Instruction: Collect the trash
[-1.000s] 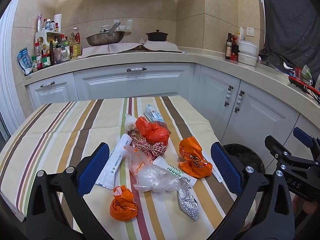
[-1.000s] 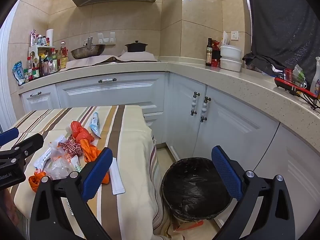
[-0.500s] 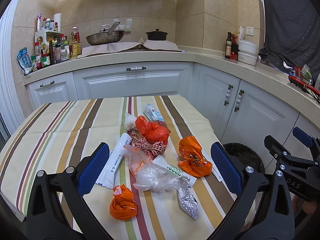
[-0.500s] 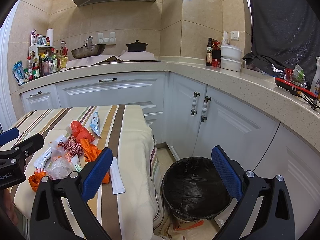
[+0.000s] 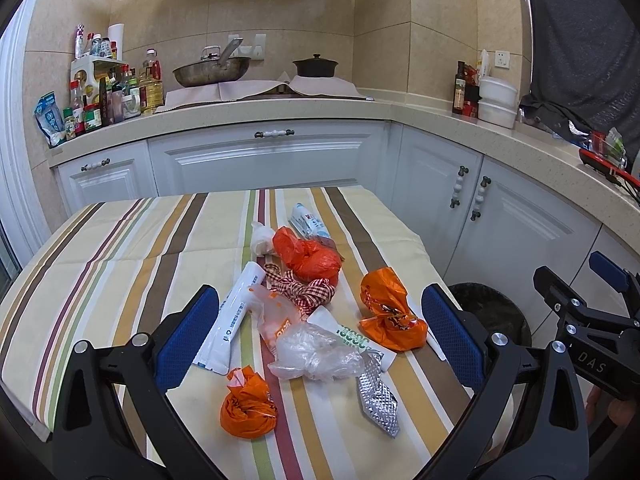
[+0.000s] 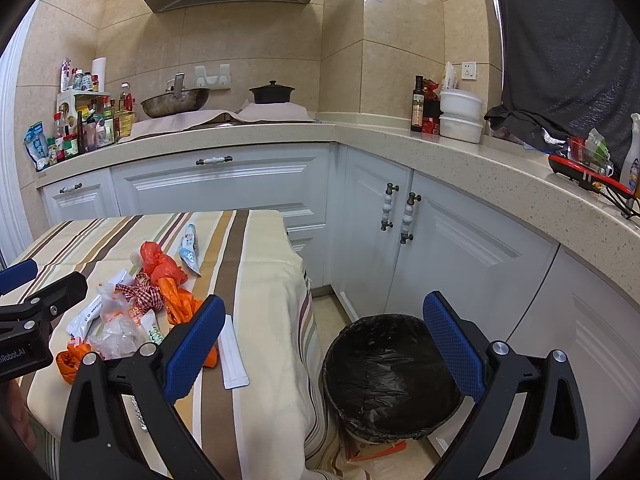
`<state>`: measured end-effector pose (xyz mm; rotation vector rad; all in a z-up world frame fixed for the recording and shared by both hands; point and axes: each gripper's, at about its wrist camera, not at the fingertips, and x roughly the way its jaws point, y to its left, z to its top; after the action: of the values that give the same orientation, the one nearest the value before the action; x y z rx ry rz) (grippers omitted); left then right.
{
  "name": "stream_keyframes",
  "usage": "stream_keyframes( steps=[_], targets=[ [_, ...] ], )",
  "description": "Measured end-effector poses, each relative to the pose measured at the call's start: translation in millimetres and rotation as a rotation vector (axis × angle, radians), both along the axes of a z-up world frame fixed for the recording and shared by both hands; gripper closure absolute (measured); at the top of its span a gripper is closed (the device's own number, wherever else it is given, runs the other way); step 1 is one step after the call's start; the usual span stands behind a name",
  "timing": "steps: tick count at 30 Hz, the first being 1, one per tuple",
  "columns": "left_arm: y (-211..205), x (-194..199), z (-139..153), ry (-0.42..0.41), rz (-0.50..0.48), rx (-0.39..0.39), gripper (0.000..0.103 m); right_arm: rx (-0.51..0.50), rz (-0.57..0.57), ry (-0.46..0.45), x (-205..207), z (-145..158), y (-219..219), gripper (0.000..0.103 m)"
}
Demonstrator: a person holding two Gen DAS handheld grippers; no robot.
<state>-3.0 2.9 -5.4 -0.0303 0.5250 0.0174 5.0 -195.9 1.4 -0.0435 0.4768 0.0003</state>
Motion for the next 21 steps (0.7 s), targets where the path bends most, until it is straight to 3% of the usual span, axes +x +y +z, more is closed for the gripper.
stream_keyframes(
  steps=[21],
  targets=[
    [3.1,0.8,-4.5,0.009,-0.001,-0.008,0.004,0.000,-0.001,0.000,-0.4,-1.7,1.7,0.007]
  ],
)
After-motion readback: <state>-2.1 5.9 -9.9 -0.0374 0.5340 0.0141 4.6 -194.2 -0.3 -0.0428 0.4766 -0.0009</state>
